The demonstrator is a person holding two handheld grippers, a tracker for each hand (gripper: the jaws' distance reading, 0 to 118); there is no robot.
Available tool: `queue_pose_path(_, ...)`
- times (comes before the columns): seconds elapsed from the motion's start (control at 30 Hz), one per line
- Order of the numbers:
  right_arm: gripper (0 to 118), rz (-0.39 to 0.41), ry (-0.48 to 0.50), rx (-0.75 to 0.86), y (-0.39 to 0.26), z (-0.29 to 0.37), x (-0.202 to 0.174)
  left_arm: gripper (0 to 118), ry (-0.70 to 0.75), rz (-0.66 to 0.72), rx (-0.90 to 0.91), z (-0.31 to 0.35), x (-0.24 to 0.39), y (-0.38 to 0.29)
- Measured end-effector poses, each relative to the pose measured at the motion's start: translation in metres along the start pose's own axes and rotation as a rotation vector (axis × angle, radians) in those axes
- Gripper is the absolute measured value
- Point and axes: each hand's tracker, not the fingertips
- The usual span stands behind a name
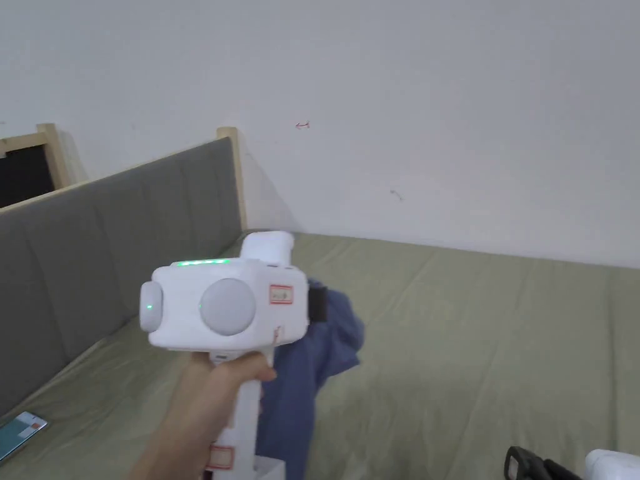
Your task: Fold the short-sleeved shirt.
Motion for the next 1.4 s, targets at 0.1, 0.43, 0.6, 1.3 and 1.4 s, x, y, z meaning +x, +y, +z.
queue_pose_path(0.1,0,-0.007,-0.076,0.077,0.015,0.024,0.024,2,-0.168,-0.098,0.028,-0.004,0.067,0.005)
queue_pose_path(0.43,0,-0.117,-0.37,0.153,0.026,0.09,0.123,2,-0.335,-0.182,-0.431,-0.161,0.204,-0.169)
queue_pose_path(0.6,0,-0.201,-0.405,0.108,0.015,0.096,0.153,2,-0.277,-0.318,-0.677,-0.19,0.215,-0.29)
queue_pose_path(1.3,0,-0.068,-0.209,-0.118,-0.01,0.015,0.107,0,-0.006,0.016,-0.414,-0.102,0.053,-0.204)
queue_pose_path(1.4,0,-0.056,-0.172,-0.163,-0.014,0.001,0.095,0,0.092,0.015,-0.396,-0.101,0.018,-0.209)
